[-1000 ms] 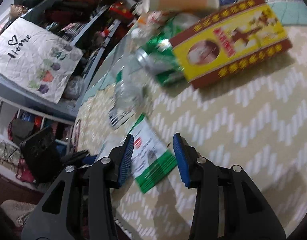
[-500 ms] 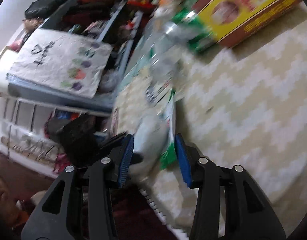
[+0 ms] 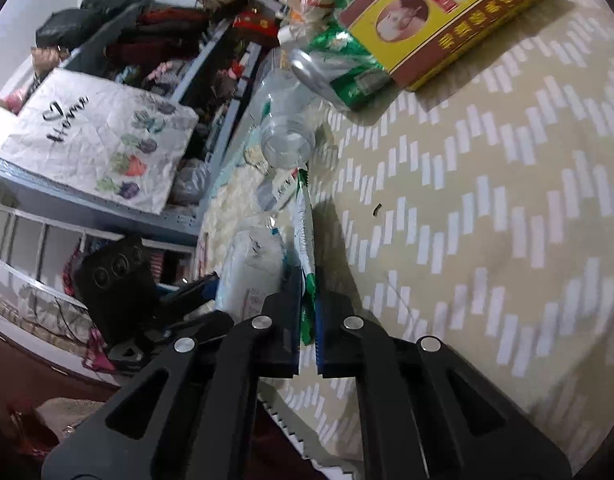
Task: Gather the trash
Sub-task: 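Close the right gripper on the green-and-white snack packet, then carry both items over the beige bin and open both grippers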
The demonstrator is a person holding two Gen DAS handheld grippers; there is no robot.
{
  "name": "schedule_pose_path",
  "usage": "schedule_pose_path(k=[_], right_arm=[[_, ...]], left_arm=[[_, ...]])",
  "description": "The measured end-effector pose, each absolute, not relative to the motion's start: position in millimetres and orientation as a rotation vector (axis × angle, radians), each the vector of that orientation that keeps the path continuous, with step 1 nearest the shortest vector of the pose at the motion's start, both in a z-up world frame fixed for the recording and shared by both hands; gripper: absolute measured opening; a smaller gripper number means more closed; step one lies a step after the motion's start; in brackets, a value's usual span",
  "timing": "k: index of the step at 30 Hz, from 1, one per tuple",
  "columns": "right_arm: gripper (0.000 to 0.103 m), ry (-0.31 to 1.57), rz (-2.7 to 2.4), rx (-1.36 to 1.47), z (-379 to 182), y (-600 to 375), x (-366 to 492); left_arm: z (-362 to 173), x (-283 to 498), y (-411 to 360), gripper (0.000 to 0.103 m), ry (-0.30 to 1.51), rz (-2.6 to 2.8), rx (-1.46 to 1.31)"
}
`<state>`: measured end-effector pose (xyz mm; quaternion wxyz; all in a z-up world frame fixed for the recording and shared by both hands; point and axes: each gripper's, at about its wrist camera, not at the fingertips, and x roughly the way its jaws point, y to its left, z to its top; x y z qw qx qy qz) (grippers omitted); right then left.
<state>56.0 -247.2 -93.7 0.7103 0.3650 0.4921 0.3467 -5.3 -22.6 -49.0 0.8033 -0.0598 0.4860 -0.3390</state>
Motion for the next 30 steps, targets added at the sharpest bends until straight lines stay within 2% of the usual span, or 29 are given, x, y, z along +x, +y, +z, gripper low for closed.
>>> schedule_pose_path(k=[6,11,19,30], right_arm=[[0.007,1.022,0.728,0.855,-88.4,-281.7,44.0],[0.007,0.94,0.66,0.913,-85.1,-324.9,30.0],[0.007,0.788,0.516,1.032,-93.0,-427.0,1.0],[0.007,0.543,0.119,1.092,-79.6,-609.6,-44.2]], left_arm=[[-44.3,6.6,-31.8,0.058,1.049,-0.741,-0.137],[-31.5,18.9,-67.7,0.058,1.034,-0.79,-0.058],[-33.5,38.5,-175.0,0.058,1.087,-0.908,0.102],[-31.1,93.1,-383.7,0.058,1.149,-1.09,0.212]])
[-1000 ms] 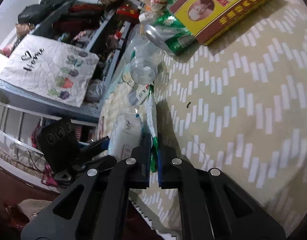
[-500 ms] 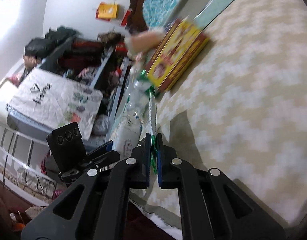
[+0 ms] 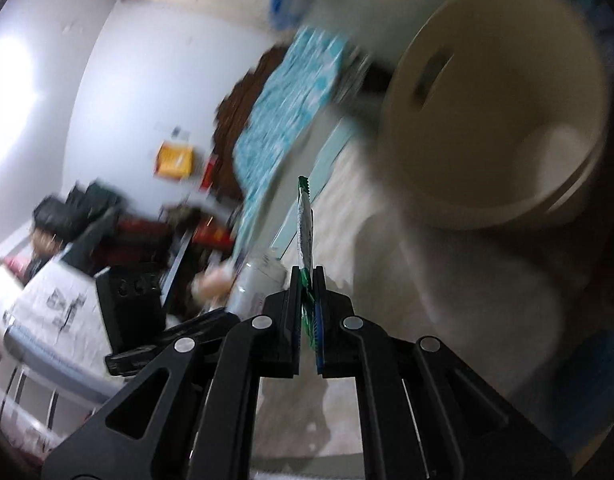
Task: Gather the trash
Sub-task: 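Carry both items over the beige bin and open both grippers, then grasp the crumpled white wrapper with the left gripper while the right grasps the clear bottle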
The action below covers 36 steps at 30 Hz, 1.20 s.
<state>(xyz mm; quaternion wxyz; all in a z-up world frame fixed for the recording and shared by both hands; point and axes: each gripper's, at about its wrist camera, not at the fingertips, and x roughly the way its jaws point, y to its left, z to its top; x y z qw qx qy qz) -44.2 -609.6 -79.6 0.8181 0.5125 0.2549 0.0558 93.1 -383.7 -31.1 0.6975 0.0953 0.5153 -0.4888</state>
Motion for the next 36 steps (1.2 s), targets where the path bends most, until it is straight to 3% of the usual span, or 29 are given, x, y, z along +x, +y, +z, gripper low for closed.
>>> schedule_pose_path(k=[4,6,7,8,10,13,22,29,36], right_arm=[[0.011,0.517,-0.052,1.042,-73.3,-650.9,-47.5],[0.011,0.506,-0.133,1.017,-72.4,-661.6,-45.4],[0.017,0.504,-0.142,1.012,-73.2,-664.9,-45.0],[0.047,0.501,-0.151,1.012,-73.0,-667.4,-43.6],[0.092,0.461,-0.191,0.996,-70.2,-668.7,-47.5],[0.086,0.459,-0.185,0.936,-59.7,-663.0,-42.5],[0.082,0.481,-0.008,0.865,-37.1,-584.2,-34.3],[0.077,0.605,0.178,0.818,-38.7,-500.8,8.2],[0.071,0.758,0.396,0.75,-51.4,-387.0,54.6]], left_arm=[[-31.3,107.0,-466.0,0.062,1.103,-1.106,0.275],[-34.5,109.8,-487.6,0.081,1.089,-1.086,0.291],[-37.5,111.7,-499.7,0.083,1.091,-1.075,0.294],[-39.3,112.7,-508.3,0.084,1.096,-1.074,0.292],[-40.2,112.9,-515.6,0.084,1.111,-1.074,0.283],[-27.3,111.8,-501.7,0.084,1.097,-1.091,0.217],[5.1,63.2,-384.9,0.084,0.976,-1.124,0.193],[-14.8,38.0,-259.3,0.083,0.995,-0.974,0.216],[-7.8,35.9,-114.6,0.081,0.982,-0.74,-0.014]])
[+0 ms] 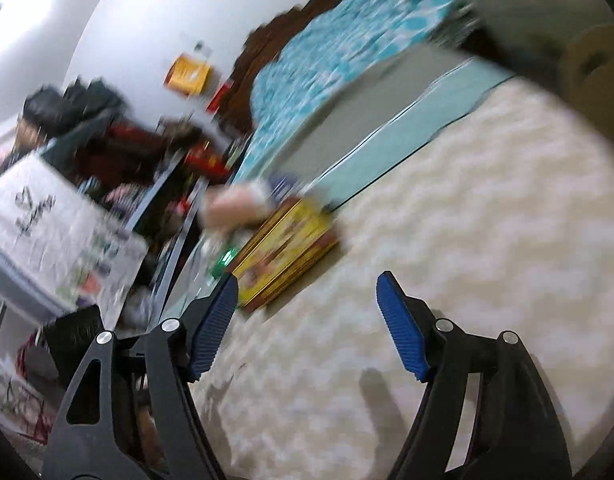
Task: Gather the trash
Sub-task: 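Grasp the crumpled white wrapper with the left gripper while the right grasps the clear bottle, then carry the wrapper and bottle over the beige bin and open both grippers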
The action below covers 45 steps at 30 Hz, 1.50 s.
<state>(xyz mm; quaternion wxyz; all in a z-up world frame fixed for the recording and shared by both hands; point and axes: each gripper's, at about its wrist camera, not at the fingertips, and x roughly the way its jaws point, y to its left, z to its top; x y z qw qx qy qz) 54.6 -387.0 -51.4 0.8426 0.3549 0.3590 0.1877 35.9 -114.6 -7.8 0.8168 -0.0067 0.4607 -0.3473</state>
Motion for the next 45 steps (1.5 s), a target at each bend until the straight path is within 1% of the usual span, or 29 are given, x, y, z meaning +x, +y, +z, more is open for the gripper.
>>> schedule_pose_path(k=[2,4,9,14,19,20,22,23,25,31,36,37,38,39,41,45], right_arm=[[0.066,0.788,0.45,0.711,-51.5,-356.1,63.8],[0.064,0.813,0.497,0.647,-48.7,-321.7,69.8],[0.057,0.851,0.592,0.432,-35.0,-236.9,81.0],[0.055,0.851,0.551,0.208,-26.3,-181.3,95.5],[0.055,0.88,0.516,0.078,-27.6,-155.0,117.0],[0.055,0.89,0.51,0.055,-29.4,-149.5,122.2],[0.055,0.913,0.502,0.036,-33.2,-145.4,129.9],[0.052,0.931,0.5,0.037,-38.1,-143.9,134.1],[0.043,0.961,0.504,0.054,-46.6,-145.6,136.5],[0.043,0.893,0.564,0.133,-33.3,-151.8,101.9],[0.043,0.913,0.705,0.305,-27.4,-169.0,70.6],[0.043,0.911,0.716,0.307,-25.7,-171.1,61.8],[0.043,0.909,0.72,0.306,-23.8,-175.0,53.1],[0.043,0.905,0.719,0.314,-22.4,-179.4,46.8],[0.043,0.89,0.734,0.379,-17.0,-198.8,34.6],[0.043,0.796,0.731,0.529,-4.1,-244.2,8.1]], left_arm=[[-4.4,40.1,-67.0,0.08,0.973,-0.65,-0.118],[-4.9,47.8,-28.0,0.077,0.972,-0.577,-0.216],[-21.7,71.0,28.9,0.076,1.004,-0.471,-0.367],[-37.5,90.8,50.8,0.076,1.031,-0.479,-0.467],[-42.2,112.5,42.6,0.076,1.03,-0.477,-0.449],[-44.3,117.6,41.6,0.072,1.032,-0.465,-0.446],[-46.8,123.8,41.4,0.051,1.038,-0.45,-0.443],[-51.1,124.7,43.1,0.025,1.049,-0.444,-0.446],[-56.4,125.6,49.3,0.025,1.054,-0.453,-0.482],[-39.6,97.4,68.6,0.023,0.975,-0.498,-0.495],[-16.4,76.0,79.4,0.023,0.921,-0.551,-0.555],[-11.7,74.4,76.4,0.022,0.915,-0.558,-0.555],[-6.2,70.6,72.9,0.018,0.908,-0.57,-0.547],[-0.9,66.6,68.1,0.017,0.901,-0.583,-0.538],[8.3,61.2,59.4,0.017,0.891,-0.62,-0.534],[26.8,58.5,32.4,0.017,0.878,-0.684,-0.497]])
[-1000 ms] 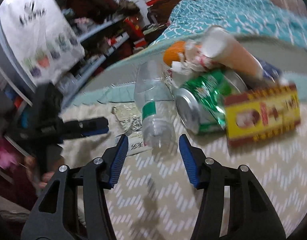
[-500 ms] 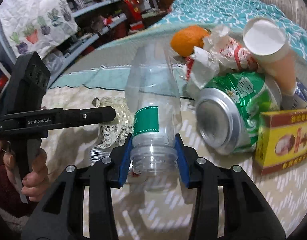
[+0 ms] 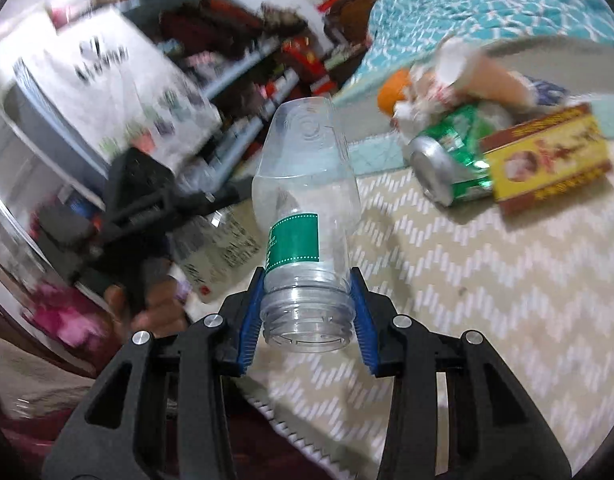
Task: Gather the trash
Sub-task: 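Carry the wrapper and bottle over the beige bin and open both grippers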
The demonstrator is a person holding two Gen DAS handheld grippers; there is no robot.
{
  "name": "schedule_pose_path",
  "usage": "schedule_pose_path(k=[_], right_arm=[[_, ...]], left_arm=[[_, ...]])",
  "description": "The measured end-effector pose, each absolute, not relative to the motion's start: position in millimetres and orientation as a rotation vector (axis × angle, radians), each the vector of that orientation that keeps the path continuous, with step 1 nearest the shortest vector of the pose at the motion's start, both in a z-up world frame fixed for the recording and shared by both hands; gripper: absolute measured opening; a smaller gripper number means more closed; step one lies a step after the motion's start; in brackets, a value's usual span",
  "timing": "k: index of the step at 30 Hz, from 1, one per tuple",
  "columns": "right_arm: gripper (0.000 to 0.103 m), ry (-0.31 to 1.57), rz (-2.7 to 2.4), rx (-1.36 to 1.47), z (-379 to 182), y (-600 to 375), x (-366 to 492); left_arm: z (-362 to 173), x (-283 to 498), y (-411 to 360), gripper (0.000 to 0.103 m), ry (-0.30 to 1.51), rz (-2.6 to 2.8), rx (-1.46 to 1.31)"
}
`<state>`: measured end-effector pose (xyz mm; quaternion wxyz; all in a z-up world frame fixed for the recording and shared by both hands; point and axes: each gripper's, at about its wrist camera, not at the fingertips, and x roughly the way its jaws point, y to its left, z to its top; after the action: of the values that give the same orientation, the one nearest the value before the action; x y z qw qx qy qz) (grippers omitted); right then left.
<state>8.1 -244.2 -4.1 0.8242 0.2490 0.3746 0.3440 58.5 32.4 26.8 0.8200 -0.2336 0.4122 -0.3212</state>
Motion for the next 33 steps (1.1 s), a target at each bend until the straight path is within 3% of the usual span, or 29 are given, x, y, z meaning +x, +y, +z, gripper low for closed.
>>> schedule_pose_path(k=[10,26,28,29,30,31,33], right_arm=[[0.043,0.622,0.454,0.652,-3.2,-351.6,-52.9],[0.043,0.51,-0.11,0.966,-50.2,-546.0,-128.4],[0.045,0.504,-0.168,1.009,-55.6,-563.7,-125.0],[0.047,0.5,-0.2,1.018,-57.0,-570.8,-122.5],[0.049,0.495,-0.216,1.016,-56.0,-571.2,-119.8],[0.059,0.485,-0.239,1.007,-53.7,-574.4,-116.9],[0.061,0.467,-0.259,0.979,-48.8,-576.4,-110.6]], left_arm=[[60.5,79.0,-126.0,0.017,0.895,-0.902,-0.259],[-5.3,101.5,-469.8,0.017,1.116,-1.187,0.111],[-16.9,105.2,-509.6,0.033,1.149,-1.191,0.141],[-22.0,106.5,-523.4,0.06,1.161,-1.172,0.15],[-26.8,109.8,-537.1,0.072,1.162,-1.135,0.152],[-27.5,110.6,-542.6,0.071,1.156,-1.121,0.151],[-28.7,112.8,-553.0,0.072,1.163,-1.125,0.142]])
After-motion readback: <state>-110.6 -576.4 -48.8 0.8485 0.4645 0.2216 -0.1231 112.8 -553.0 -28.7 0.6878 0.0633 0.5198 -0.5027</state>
